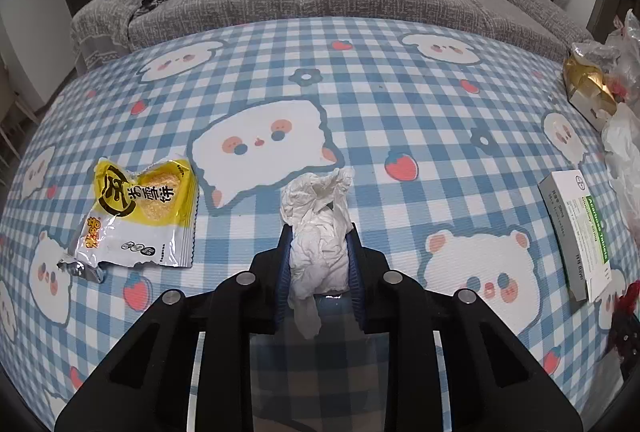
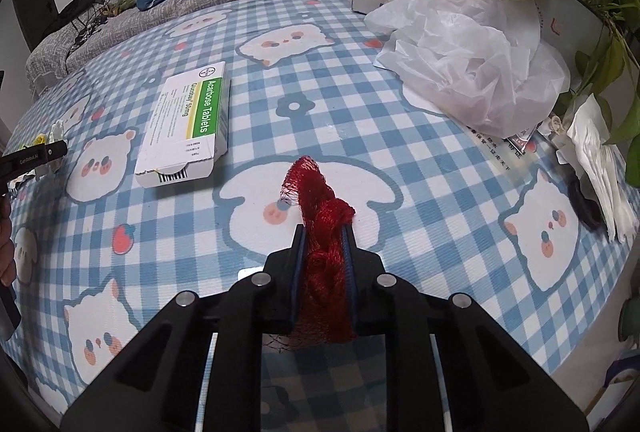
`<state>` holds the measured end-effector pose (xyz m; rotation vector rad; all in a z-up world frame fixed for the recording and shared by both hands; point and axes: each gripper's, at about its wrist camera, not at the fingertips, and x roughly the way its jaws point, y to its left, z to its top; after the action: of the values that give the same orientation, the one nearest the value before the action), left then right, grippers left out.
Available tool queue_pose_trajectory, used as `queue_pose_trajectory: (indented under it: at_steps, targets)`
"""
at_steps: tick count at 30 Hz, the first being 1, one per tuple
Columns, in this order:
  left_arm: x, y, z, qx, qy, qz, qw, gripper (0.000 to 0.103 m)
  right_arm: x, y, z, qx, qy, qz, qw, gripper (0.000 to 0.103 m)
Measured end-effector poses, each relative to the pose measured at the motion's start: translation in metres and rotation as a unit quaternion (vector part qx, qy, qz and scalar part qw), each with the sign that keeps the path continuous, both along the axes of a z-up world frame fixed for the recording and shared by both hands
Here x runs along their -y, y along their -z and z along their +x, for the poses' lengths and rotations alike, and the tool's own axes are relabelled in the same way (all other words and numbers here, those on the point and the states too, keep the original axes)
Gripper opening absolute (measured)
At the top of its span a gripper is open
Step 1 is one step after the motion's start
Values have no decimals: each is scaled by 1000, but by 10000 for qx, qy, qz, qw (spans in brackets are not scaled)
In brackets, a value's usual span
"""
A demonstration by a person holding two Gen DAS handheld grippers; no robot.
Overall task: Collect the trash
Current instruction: 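Grasp the crumpled white tissue with the left tool while the right tool grasps the red mesh net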
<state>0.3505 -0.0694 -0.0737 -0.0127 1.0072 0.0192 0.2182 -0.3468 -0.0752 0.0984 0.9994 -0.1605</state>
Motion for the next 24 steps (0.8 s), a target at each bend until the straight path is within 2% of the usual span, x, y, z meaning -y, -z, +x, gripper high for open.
queue_pose_trajectory:
  at_steps: [6,24]
  targets:
    - [-6,-2,-4,14,31,-96,9999,14,2,-2,-1,65,-10,142,9999,15]
    - [7,-33,-49,323,204,49,9993,14,-12,-13,-5,277,-447,129,9985,15]
